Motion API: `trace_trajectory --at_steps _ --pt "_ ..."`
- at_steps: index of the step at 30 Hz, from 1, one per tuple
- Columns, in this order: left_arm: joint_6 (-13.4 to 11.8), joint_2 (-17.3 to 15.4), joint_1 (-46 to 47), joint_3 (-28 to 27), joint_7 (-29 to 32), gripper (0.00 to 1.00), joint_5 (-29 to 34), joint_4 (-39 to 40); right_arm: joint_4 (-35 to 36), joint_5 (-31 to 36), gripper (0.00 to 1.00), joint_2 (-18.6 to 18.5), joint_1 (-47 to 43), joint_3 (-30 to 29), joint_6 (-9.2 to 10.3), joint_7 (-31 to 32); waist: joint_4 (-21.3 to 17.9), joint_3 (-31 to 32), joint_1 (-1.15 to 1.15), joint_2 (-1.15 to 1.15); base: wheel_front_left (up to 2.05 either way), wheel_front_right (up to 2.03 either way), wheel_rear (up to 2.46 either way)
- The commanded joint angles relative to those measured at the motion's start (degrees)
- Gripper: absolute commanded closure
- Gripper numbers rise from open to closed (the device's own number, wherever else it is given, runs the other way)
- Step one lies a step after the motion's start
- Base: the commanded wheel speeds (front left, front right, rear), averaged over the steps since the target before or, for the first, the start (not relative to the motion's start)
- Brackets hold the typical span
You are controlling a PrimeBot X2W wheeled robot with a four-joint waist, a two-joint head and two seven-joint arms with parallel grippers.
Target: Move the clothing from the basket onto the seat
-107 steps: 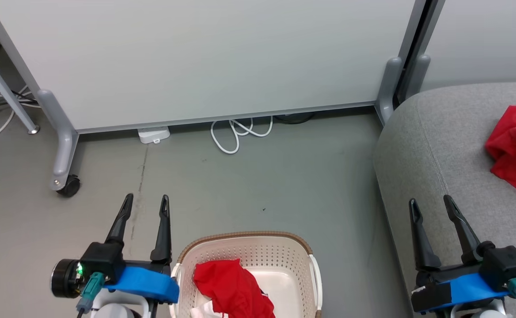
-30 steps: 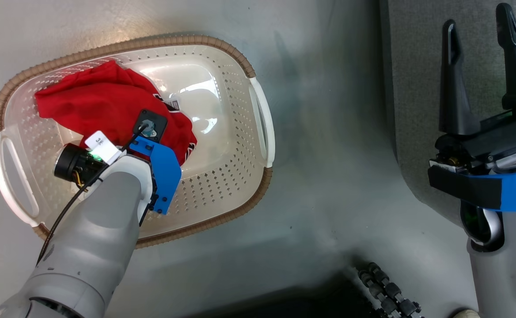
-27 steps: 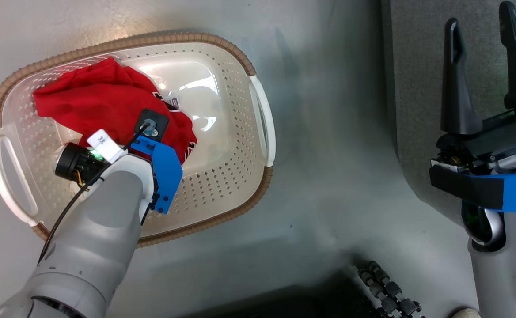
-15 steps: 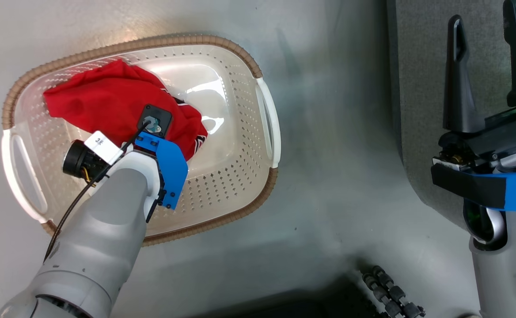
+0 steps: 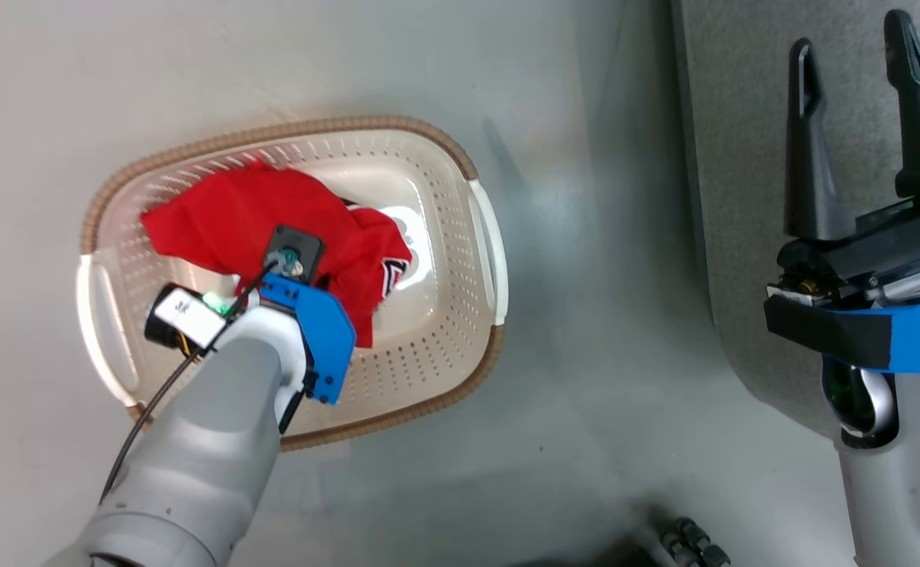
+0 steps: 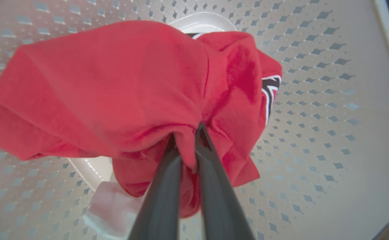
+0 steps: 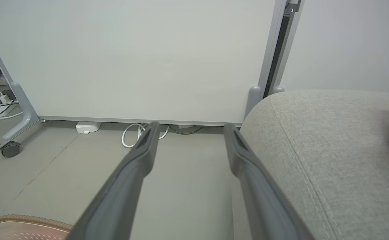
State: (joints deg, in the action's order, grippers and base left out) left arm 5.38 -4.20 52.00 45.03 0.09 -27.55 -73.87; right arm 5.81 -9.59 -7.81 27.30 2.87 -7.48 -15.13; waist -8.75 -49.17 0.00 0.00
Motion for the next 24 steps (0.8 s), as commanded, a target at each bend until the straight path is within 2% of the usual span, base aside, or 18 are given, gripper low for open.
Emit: trace_trajectory --at_steps 1,14,24 --pt "0.2 0.2 -0.7 -0.1 -0.9 1.00 -0.4 0.0 -0.4 0.2 0.00 -0.3 -0.8 -0.1 -0.03 0.0 0.8 2.2 0.00 0.00 0.00 0.00 0.00" --pt "1.3 1.2 -7.0 0.2 -11.1 1.00 -3.3 1.3 -4.1 0.4 0.00 -0.9 -5.0 0.1 -0.03 0.0 4.5 14.9 0.00 0.00 0.00 0.00 0.00" --pt "1.8 1.2 -10.7 -0.6 -15.1 1.00 -5.2 3.8 -7.1 0.5 0.00 -0.4 -9.2 0.0 -0.03 0.0 6.7 24.3 0.00 0.00 0.00 0.00 0.00"
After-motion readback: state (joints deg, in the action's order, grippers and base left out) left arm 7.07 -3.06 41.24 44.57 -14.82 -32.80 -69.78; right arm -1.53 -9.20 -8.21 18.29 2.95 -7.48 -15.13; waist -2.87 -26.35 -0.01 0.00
